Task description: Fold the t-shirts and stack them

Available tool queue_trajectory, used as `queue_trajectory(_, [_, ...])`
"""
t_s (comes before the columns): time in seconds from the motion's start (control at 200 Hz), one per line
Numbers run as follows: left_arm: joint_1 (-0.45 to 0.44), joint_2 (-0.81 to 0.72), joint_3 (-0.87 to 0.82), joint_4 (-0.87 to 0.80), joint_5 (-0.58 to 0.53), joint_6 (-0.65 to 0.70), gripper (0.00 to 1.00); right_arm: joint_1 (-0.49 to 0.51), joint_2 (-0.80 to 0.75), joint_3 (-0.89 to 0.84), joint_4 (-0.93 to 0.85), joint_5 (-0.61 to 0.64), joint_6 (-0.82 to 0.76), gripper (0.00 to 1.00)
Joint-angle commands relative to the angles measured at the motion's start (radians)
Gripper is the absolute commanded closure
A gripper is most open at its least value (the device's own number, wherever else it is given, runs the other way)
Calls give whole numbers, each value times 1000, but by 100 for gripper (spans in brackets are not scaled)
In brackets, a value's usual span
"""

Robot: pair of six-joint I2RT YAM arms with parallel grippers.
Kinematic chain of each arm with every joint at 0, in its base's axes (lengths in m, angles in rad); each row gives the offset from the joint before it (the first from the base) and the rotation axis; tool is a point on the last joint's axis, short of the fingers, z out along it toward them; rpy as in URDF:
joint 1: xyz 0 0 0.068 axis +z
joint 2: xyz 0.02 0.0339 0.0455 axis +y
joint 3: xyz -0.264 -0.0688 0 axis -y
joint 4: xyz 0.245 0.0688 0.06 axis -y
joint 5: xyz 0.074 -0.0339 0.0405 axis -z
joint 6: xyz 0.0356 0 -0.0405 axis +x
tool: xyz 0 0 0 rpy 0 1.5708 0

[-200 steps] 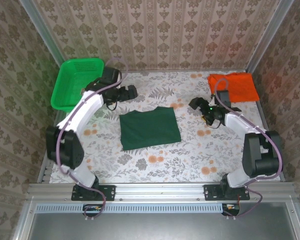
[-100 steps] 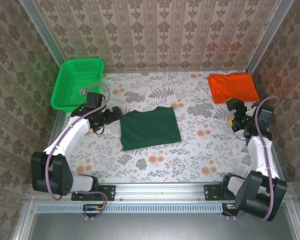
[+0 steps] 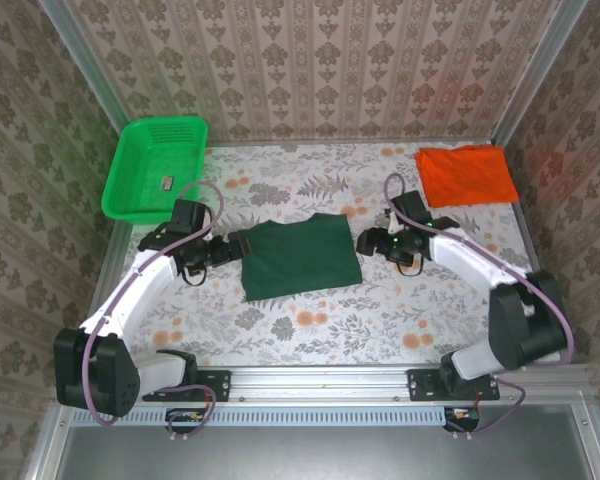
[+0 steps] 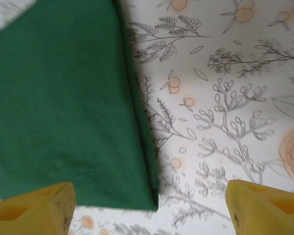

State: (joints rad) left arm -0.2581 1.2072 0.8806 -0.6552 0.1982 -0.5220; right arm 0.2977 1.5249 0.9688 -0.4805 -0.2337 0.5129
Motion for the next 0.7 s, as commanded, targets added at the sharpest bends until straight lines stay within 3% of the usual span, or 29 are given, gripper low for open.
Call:
queue_trajectory(0.0, [-3, 12, 42, -52, 7, 67, 0, 32, 139, 133, -51, 73, -69, 22])
queue_trajectory(0.275, [-1, 29, 66, -73, -10, 92, 0, 136, 415, 379, -147, 122, -59, 24])
queue_trajectory(0.505, [6, 26, 70, -82, -26, 102, 0, 181, 538, 458, -219, 146, -41, 26])
queue_trajectory(0.695, [8, 36, 67, -75, -25, 92, 0, 228, 580, 446, -170, 126, -16, 42])
